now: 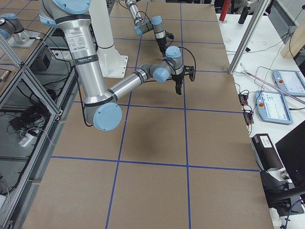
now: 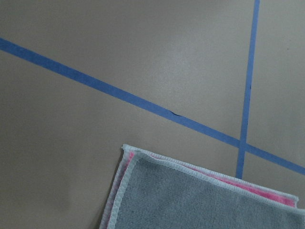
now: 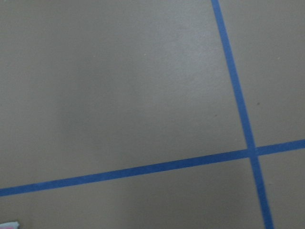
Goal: Fold towel twice with both arms
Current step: 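Withdraw the right gripper while the left gripper grasps the folded strip's end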
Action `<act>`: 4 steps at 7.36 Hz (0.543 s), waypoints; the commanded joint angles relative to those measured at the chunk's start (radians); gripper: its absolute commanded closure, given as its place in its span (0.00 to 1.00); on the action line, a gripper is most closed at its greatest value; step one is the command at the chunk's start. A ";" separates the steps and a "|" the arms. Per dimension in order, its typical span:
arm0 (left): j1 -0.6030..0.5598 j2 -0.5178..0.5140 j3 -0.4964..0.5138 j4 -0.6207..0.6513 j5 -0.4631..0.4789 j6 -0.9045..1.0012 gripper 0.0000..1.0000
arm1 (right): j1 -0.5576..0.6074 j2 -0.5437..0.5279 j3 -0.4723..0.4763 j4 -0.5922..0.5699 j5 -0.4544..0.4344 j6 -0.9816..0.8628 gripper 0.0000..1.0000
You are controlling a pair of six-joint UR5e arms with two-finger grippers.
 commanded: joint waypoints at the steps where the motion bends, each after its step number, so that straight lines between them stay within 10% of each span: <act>1: 0.004 0.000 0.005 0.001 0.000 -0.004 0.14 | 0.019 -0.012 0.003 0.002 0.012 -0.036 0.00; 4: 0.004 0.003 0.010 0.000 0.005 -0.004 0.33 | 0.019 -0.012 0.003 0.002 0.008 -0.034 0.00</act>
